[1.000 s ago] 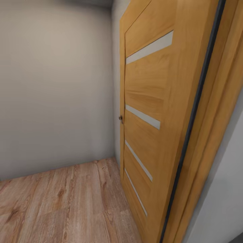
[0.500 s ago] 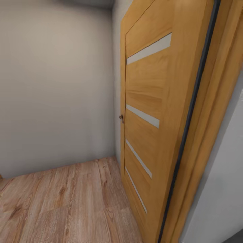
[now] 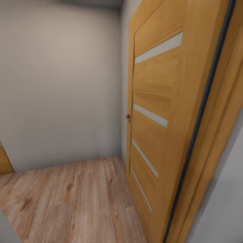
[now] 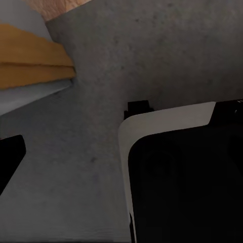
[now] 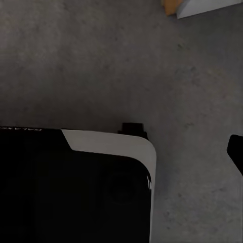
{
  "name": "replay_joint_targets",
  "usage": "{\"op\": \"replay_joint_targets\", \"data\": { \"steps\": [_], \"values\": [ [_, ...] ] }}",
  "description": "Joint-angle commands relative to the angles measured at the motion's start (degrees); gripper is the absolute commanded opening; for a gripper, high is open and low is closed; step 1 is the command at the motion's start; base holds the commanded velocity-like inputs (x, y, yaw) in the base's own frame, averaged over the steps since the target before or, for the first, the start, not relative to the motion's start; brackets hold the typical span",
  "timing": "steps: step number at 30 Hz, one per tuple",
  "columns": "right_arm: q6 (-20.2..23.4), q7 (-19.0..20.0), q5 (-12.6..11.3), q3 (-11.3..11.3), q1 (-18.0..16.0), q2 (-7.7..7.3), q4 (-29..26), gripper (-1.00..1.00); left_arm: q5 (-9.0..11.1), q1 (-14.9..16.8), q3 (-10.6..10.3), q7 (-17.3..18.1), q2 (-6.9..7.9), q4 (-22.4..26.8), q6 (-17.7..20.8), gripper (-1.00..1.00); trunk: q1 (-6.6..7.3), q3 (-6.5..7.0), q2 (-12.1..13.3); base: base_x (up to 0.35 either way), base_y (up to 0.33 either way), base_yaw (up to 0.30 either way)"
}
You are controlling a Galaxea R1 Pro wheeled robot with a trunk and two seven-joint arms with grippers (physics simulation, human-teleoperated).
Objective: Move the two storage containers from the living room to the garage. In the garage, place one container on the floor and stack the other container on top of it (either order is fine).
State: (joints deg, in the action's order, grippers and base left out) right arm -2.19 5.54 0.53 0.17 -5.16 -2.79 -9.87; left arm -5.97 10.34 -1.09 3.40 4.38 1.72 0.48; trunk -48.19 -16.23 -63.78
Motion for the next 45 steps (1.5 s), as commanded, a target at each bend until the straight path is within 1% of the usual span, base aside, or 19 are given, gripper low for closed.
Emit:
{"op": "replay_joint_targets", "data": {
  "steps": [1,14,27,40,45],
  "values": [
    [-0.19,0.17,0.06,0.0,-0.02,-0.02,0.03,1.0,-0.57,0.03,-0.05,0.12,0.01,0.04,0.05,1.0,0.0,-0.11,-0.04,-0.002,0.0,0.253],
    [-0.19,0.17,0.06,0.0,-0.02,-0.02,0.03,1.0,-0.56,0.03,-0.05,0.12,0.0,0.04,0.05,1.0,0.0,-0.55,-0.04,0.0,0.0,0.258],
    [-0.22,0.17,0.07,0.0,-0.02,-0.02,0.03,1.0,-0.57,0.03,-0.05,0.12,-0.29,0.04,0.05,1.0,0.0,-0.63,-0.04,0.0,0.0,0.07],
    [-0.27,0.12,0.07,0.0,-0.02,-0.02,0.03,1.0,-0.61,0.03,-0.05,0.12,-0.42,0.04,0.03,1.0,0.0,-0.63,-0.04,0.0,0.0,0.274],
    [-0.27,0.16,0.07,0.0,-0.02,-0.02,0.03,1.0,-0.6,0.03,-0.05,0.12,-0.41,0.04,0.05,1.0,0.0,-0.64,-0.04,0.0,0.0,0.132]
  ]
}}
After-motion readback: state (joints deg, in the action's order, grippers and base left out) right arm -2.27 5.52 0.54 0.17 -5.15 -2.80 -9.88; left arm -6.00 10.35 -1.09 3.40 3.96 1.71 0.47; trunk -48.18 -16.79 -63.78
